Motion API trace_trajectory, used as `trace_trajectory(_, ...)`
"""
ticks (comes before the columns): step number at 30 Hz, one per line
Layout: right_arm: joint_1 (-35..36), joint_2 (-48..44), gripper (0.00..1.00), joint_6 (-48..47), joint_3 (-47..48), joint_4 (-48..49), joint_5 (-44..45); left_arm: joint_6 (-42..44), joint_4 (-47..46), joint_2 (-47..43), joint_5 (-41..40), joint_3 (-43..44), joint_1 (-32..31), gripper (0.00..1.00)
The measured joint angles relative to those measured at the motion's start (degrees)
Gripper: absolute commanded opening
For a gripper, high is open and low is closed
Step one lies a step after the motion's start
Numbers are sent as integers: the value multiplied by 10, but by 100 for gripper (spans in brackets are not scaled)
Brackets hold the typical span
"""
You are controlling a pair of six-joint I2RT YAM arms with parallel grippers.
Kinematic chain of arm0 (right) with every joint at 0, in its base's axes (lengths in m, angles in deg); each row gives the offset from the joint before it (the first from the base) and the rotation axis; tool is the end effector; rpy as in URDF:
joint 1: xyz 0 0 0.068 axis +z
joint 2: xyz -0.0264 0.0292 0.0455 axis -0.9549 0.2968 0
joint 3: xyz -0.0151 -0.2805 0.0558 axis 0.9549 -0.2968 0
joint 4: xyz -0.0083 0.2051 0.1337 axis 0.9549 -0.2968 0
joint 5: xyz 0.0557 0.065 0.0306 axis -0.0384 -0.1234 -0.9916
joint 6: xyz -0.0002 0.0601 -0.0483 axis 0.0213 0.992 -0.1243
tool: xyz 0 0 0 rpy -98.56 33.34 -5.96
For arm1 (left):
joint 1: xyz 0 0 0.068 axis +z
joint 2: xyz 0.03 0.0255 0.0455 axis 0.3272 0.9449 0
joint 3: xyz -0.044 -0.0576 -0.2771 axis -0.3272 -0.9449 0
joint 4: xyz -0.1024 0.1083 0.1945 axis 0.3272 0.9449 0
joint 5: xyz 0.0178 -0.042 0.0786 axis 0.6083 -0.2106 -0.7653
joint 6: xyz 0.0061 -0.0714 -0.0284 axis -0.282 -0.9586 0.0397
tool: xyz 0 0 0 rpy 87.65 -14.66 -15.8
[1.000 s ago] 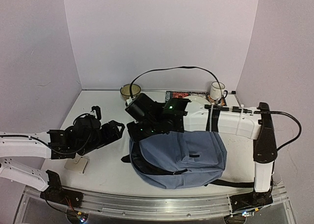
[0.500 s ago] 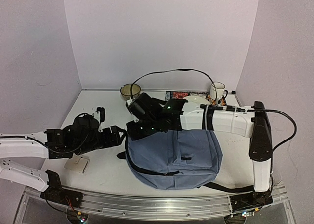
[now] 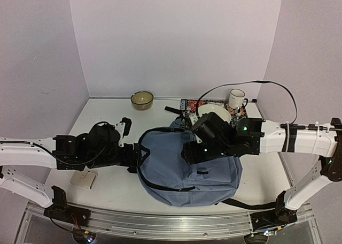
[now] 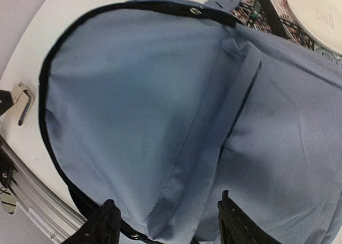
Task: Pack the student bag
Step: Place the student bag in the largest pocket of the bag, then hold the largest pocket of the bag at the center of the board.
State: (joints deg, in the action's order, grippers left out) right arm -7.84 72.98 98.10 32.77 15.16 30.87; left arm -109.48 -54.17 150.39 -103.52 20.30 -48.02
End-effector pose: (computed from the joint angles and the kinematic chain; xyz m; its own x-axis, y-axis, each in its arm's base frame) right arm 0.1611 0.3040 0.2937 -0.6750 0.0135 -0.7377 -0.4566 0.7777 0.4321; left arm 0.1140 -0.2206 0.2615 -0.7172 -0.0337 -0.6961 0.3987 0.7993 -0.4495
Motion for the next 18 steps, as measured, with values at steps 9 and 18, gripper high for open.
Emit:
trace_trajectory(9, -2, -8, 61, 50, -66, -2, -9, 14, 43, 90, -20, 91, -97, 72)
trace_trajectory(18, -11, 42, 29, 51, -65, 20, -19, 42, 43, 205, -26, 125, -145, 65)
